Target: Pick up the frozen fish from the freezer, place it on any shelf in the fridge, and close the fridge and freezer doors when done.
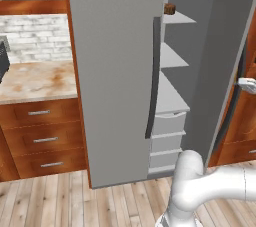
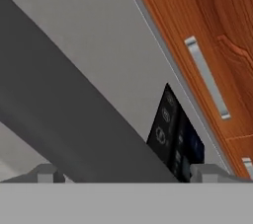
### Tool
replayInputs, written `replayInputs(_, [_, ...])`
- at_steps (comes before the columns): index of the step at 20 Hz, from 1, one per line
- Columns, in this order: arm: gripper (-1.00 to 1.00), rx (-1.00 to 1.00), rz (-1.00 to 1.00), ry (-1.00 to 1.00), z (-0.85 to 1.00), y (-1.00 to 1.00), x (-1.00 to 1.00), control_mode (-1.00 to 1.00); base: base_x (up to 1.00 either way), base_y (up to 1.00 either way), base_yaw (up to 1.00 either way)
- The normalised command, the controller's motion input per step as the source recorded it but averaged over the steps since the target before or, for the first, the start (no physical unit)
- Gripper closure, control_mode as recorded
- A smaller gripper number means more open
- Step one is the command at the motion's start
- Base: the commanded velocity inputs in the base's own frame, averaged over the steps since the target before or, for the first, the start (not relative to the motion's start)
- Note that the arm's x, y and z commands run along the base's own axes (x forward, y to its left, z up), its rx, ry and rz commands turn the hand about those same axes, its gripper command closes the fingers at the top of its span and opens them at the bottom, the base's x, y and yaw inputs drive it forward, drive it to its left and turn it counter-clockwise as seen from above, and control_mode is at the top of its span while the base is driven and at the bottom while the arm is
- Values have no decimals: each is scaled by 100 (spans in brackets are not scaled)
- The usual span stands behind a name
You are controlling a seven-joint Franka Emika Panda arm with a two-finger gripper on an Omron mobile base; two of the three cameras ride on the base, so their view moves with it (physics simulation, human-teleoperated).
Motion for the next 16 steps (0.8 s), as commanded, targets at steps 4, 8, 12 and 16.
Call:
replayInputs(4, [-100,0,9,0,-1,100,11,-100,0,0,0])
replayInputs(8, [-100,1,9,0,0,100,15,-100,0,0,0])
replayInputs(12, [-100,5,5,0,0,100,15,-100,0,0,0])
replayInputs(16, [-100,5,1,0,0,98,16,-100,0,0,0])
